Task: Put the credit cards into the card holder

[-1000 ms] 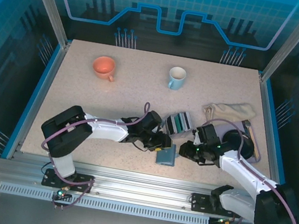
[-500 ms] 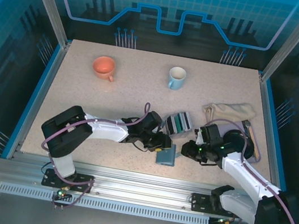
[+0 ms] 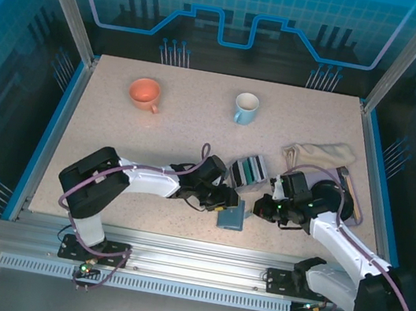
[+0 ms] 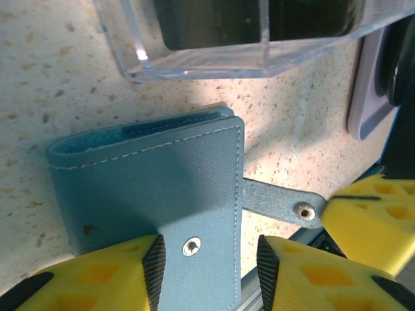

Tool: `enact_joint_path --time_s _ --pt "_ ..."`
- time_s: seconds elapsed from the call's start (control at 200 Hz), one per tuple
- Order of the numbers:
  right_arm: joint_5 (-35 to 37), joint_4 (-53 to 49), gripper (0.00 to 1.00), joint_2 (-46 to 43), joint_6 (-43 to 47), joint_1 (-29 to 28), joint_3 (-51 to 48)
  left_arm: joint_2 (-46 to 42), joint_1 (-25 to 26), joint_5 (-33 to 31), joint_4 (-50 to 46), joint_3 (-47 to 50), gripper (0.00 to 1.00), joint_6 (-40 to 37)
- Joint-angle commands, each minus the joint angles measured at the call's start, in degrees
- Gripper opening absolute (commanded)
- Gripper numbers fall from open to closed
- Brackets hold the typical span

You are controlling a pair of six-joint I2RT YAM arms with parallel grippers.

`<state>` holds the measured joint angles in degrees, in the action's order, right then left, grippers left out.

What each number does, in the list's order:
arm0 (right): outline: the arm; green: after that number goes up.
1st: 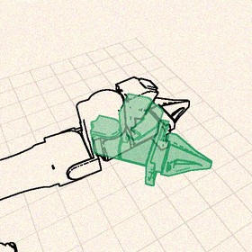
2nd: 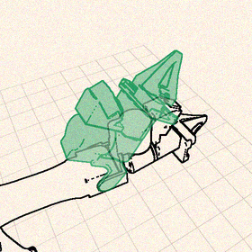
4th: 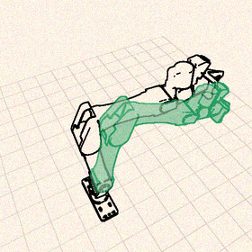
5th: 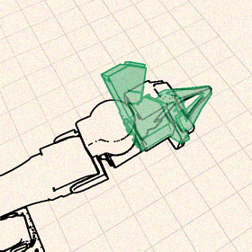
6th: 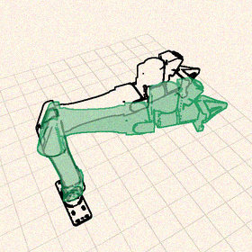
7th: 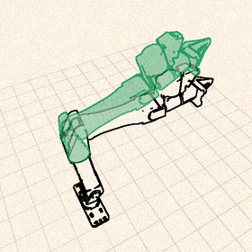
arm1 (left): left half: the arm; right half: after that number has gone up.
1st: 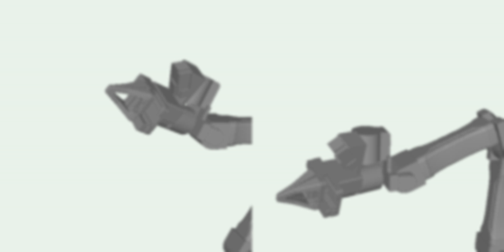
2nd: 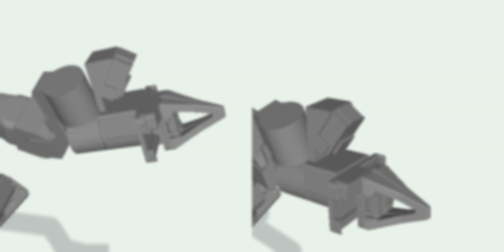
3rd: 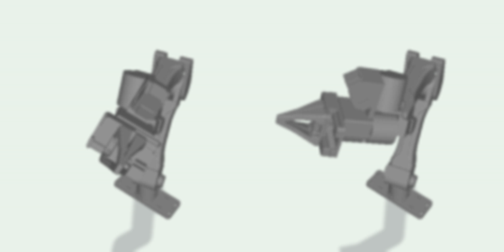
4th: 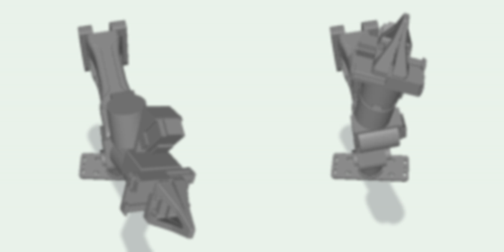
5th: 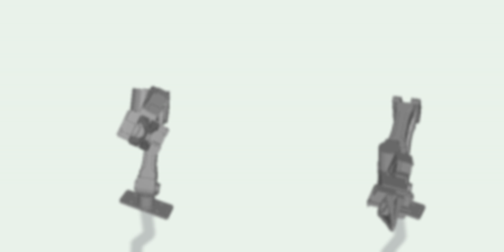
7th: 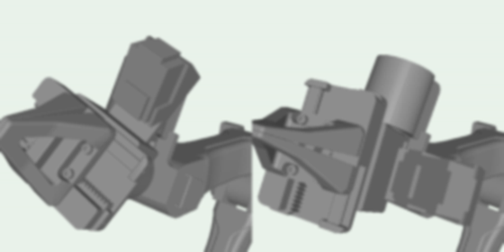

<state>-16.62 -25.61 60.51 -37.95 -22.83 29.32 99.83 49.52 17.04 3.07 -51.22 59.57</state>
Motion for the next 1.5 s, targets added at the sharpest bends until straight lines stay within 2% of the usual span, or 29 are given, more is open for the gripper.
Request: enact_joint_path --time_s 0.0,0.15,0.23,0.64,0.92,1.27,1.496 --pt "-3.0 0.7 0.04 -0.8 -0.3 0.9 -0.1 -3.8 0.5 -6.1 -9.3 -2.0 0.48 -4.0" --pt "-3.7 1.0 0.03 -0.6 -0.3 0.9 0.0 -7.4 0.5 -13.3 -19.5 -2.4 0.54 -6.6" --pt "-4.4 1.5 0.03 -0.4 -0.4 0.9 0.1 -7.3 0.5 -13.9 -22.5 -2.7 0.54 -7.9" --pt "-7.0 2.9 0.03 0.1 -1.0 0.8 0.3 -1.0 1.3 -6.8 -17.9 -4.4 0.49 -8.8" --pt "-9.9 6.4 0.02 1.0 -2.9 0.5 -0.6 2.8 2.3 -5.5 -14.1 -4.7 0.42 -6.6" --pt "-9.0 10.8 0.01 6.1 -5.4 -4.3 -0.3 4.3 3.0 -5.3 -10.0 -3.5 0.36 -4.3" --pt "-7.2 12.6 0.0 10.3 -6.3 -7.1 0.7 4.5 3.1 -5.3 -9.3 -3.3 0.35 -3.9"
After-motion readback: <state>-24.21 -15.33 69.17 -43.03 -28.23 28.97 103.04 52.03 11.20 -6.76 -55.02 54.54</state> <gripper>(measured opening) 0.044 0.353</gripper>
